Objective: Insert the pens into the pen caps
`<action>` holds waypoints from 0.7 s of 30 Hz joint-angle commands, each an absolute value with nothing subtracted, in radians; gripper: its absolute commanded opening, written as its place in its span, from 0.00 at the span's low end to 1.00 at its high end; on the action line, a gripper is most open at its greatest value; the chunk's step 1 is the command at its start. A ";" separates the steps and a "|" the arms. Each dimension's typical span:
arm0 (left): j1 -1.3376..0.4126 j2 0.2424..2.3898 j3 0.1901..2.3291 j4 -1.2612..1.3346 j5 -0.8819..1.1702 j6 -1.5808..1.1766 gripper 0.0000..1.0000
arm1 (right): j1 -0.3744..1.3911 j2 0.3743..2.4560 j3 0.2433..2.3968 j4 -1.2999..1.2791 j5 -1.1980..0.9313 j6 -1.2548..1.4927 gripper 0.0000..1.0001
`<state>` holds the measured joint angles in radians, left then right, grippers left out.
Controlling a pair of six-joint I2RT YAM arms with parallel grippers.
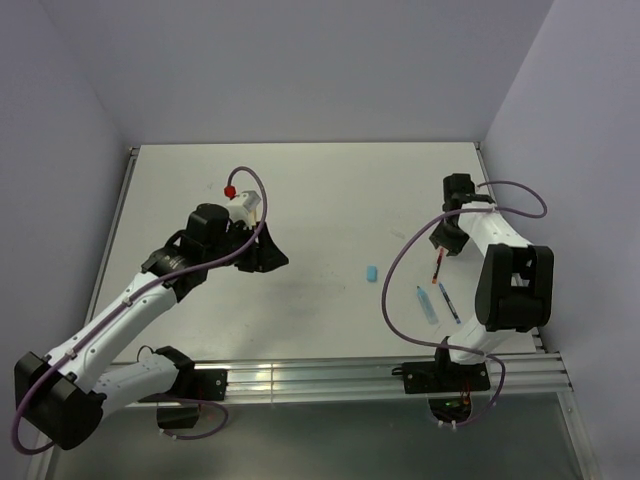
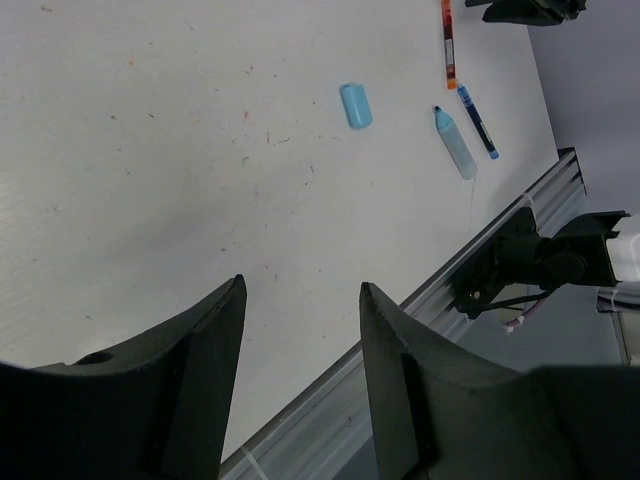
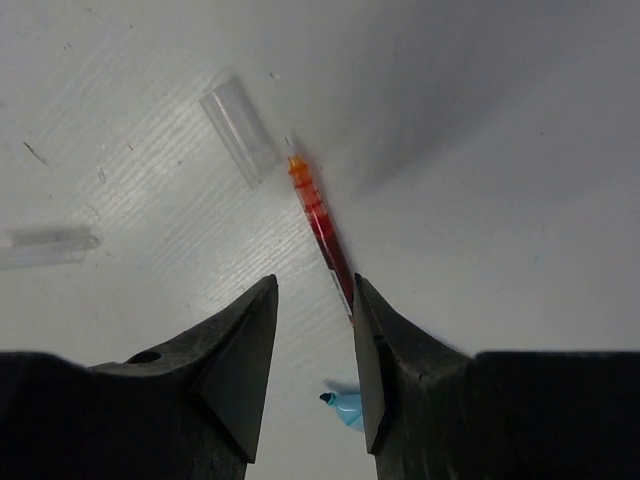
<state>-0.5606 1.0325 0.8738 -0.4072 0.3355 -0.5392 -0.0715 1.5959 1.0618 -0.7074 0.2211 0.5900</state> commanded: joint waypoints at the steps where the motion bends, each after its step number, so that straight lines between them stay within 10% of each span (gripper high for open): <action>1: -0.565 1.043 0.899 -0.379 0.351 -0.525 0.54 | -0.095 1.608 1.103 -0.680 0.261 0.549 0.43; 21: -0.563 1.072 0.888 -0.373 0.347 -0.528 0.55 | -0.115 1.716 1.032 -0.563 0.201 0.531 0.41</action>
<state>-0.5606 1.0706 0.8738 -0.4072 0.3355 -0.5388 -0.1093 1.7073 1.0332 -0.6003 0.1921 0.5369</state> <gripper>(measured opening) 0.541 0.411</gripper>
